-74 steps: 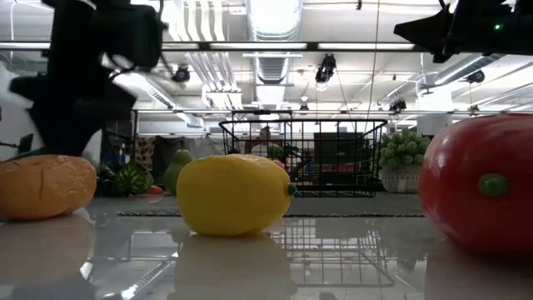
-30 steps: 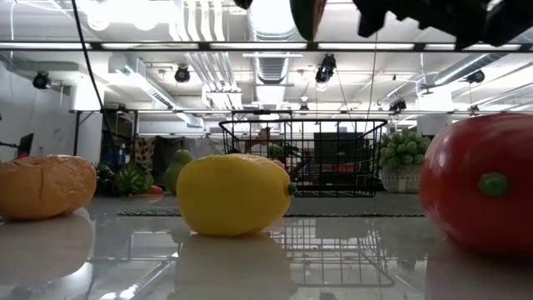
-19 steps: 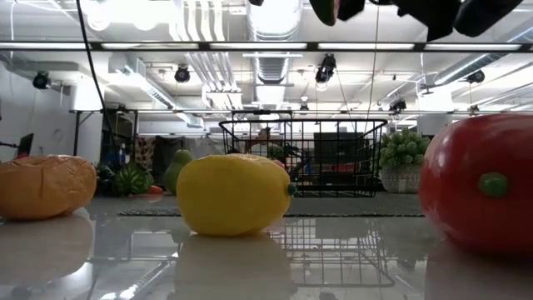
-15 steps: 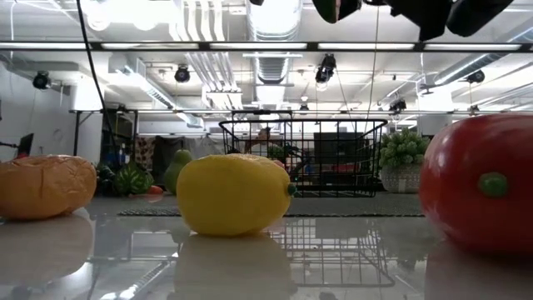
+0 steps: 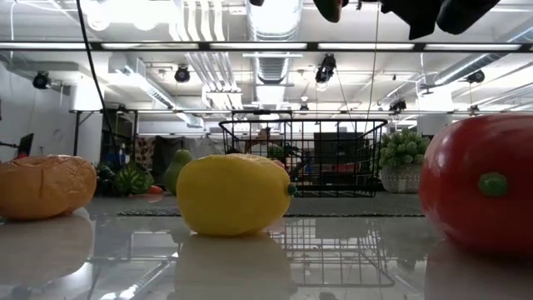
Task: Build produce basket
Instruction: Put the watermelon into the wire basket
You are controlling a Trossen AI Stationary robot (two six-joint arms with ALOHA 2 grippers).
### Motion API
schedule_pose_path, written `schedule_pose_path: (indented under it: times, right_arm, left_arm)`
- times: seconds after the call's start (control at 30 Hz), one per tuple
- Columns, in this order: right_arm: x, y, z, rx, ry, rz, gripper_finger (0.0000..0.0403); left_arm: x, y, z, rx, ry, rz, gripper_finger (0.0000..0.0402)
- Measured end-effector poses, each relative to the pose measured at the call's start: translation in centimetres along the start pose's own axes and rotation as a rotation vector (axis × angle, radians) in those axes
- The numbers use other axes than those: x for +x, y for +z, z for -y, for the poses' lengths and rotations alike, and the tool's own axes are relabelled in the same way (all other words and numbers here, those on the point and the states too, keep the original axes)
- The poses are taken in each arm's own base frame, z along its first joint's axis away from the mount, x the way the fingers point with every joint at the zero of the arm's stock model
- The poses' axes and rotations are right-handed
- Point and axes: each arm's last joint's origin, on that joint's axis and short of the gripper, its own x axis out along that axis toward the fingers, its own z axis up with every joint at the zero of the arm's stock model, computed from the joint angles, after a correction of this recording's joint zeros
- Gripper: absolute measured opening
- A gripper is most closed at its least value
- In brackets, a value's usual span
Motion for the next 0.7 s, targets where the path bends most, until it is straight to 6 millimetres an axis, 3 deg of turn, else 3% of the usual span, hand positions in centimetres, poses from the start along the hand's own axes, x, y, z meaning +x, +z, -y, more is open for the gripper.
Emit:
schedule_pose_path:
  times: [0.3, 0.7]
  right_arm:
    - [-0.1, 0.1, 0.0, 0.043, -0.009, -0.008, 0.0122]
    - [-0.7, 0.0, -0.4, 0.168, -0.043, -0.097, 0.0117]
  left_arm:
    - [-0.5, 0.0, -0.3, 0.027, 0.053, -0.045, 0.0274]
    - [-4.7, 1.5, -1.3, 0.04, 0.132, -0.213, 0.0283]
